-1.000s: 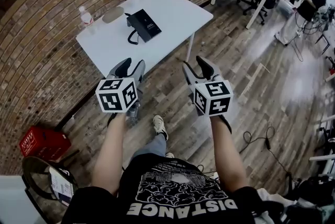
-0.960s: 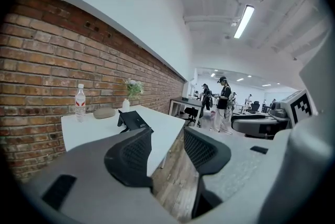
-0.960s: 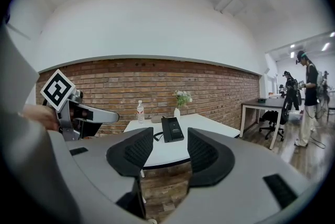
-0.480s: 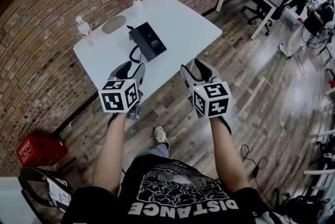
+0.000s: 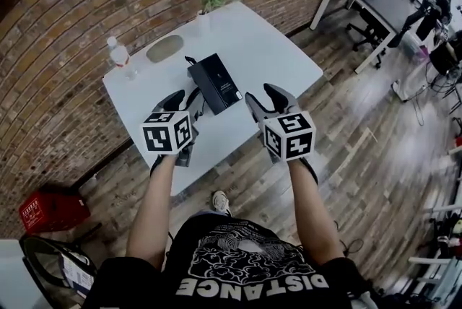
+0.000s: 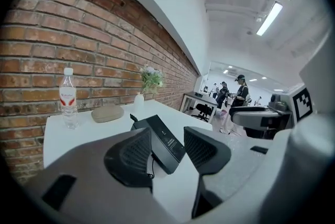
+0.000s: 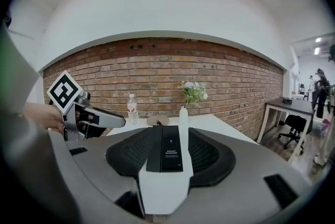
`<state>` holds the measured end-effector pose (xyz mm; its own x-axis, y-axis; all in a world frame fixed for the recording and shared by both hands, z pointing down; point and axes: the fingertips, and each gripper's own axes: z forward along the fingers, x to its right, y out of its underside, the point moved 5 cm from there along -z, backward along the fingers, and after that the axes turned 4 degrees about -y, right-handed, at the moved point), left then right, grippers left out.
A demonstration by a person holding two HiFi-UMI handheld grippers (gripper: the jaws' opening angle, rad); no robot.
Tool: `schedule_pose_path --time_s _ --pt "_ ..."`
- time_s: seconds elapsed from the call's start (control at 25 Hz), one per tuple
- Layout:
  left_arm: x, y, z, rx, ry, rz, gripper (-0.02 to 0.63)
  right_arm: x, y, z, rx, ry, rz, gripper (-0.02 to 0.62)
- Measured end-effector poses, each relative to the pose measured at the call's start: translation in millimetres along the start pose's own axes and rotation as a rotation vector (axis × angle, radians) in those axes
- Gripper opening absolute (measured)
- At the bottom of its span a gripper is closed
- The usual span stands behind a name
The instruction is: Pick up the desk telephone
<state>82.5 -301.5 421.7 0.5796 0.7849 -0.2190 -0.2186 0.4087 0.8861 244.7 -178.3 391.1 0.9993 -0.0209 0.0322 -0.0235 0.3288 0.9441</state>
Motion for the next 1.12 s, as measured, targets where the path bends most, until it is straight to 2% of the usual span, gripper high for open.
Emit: schedule_pose_path --time_s 0.4,0.64,0.8,1.12 --pt "-31.9 7.6 47.1 -0.057 0.037 -0.129 0.198 15.8 3.0 64.8 -0.103 -0.135 0.012 0.202" --pt "-41.3 27.1 74.3 -0.118 0.06 -0.216 0.198 35.9 18.1 94.8 -0.168 -0.278 0.104 0.201" --pt "-45.4 41.6 93.7 -0.147 0.066 -0.28 0.198 54.5 33.2 117.5 -0.225 -0.358 0.105 0.214" --pt "-54.5 60.2 125.5 -0.171 0.031 -0.398 0.212 73.4 60.4 171.3 -0.36 -0.595 0.108 0.248"
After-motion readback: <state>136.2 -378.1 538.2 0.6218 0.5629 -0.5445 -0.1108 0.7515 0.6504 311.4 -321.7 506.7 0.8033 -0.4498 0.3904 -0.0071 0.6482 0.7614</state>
